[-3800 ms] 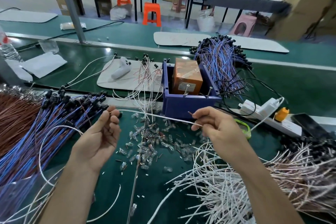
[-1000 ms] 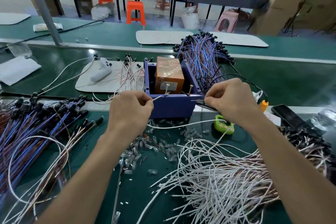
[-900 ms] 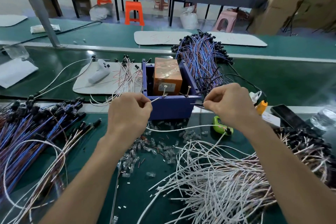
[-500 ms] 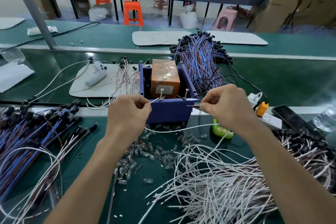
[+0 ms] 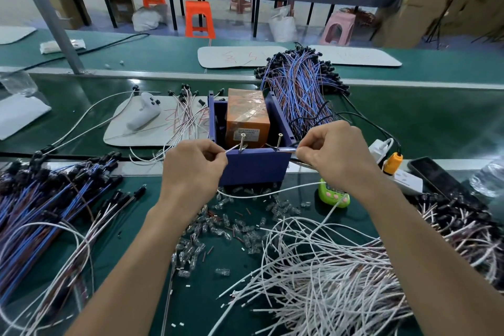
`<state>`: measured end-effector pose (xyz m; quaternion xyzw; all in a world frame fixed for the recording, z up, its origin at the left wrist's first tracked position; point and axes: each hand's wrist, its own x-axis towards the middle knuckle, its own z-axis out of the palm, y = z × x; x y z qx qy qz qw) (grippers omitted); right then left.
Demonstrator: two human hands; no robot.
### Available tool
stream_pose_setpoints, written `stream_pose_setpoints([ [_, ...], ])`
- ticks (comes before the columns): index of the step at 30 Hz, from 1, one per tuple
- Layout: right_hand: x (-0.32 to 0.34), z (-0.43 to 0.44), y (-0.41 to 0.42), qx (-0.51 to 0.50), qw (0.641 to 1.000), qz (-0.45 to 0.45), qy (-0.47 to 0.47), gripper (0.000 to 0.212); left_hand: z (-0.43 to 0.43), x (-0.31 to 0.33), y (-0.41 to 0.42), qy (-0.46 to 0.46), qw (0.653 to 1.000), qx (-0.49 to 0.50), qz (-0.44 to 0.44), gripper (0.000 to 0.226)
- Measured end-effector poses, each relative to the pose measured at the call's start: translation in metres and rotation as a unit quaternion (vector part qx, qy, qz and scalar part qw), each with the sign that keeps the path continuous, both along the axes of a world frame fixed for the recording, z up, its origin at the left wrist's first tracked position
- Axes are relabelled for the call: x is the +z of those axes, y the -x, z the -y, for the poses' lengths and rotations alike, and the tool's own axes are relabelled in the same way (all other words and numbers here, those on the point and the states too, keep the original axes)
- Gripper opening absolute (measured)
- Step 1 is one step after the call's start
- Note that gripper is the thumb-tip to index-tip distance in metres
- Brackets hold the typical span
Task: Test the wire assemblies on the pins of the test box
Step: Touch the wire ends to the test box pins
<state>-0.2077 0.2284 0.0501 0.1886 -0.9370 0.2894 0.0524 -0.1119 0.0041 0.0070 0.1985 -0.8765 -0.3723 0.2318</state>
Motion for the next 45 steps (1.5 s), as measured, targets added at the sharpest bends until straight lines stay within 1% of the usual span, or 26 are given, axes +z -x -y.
stream_pose_setpoints([
  [3,-0.002,0.005,0.002,-0.008,1.0,-0.008,0.016,0.02,0.0,-0.001,-0.001,-0.001,1.0,-0.001,-0.001,0.026],
  [6,-0.003,0.008,0.002,-0.042,0.998,-0.035,0.033,0.016,0.0,0.0,-0.002,-0.004,1.0,-0.004,-0.003,0.028],
  [8,-0.002,0.005,0.001,-0.052,0.997,-0.035,0.044,0.013,0.001,0.0,-0.003,-0.005,1.0,0.001,-0.001,0.028],
  [15,0.004,-0.011,-0.008,-0.013,0.999,0.001,0.03,0.013,0.002,-0.004,-0.013,-0.009,1.0,0.009,-0.006,0.026],
  [19,0.005,-0.009,-0.009,-0.001,0.999,0.008,0.04,0.011,-0.001,-0.002,-0.01,-0.011,1.0,-0.003,-0.003,0.023],
  [21,0.004,-0.008,-0.009,0.001,0.998,0.015,0.053,0.012,-0.002,-0.001,-0.007,0.005,1.0,-0.01,0.0,0.02],
  [25,0.003,-0.01,-0.008,0.002,0.998,0.026,0.06,0.013,-0.001,0.003,0.001,0.071,0.997,-0.016,0.014,0.012],
  [27,0.003,-0.012,-0.008,0.0,0.998,0.026,0.056,0.014,0.001,0.004,0.004,0.079,0.997,-0.016,0.014,0.011],
  [41,0.009,-0.002,-0.001,-0.007,0.998,0.024,0.049,0.011,0.005,-0.002,0.009,0.057,0.998,0.004,0.004,0.009],
  [45,0.005,0.007,0.0,-0.009,0.997,0.038,0.059,0.013,0.006,0.0,0.008,0.047,0.999,0.0,0.003,0.011],
])
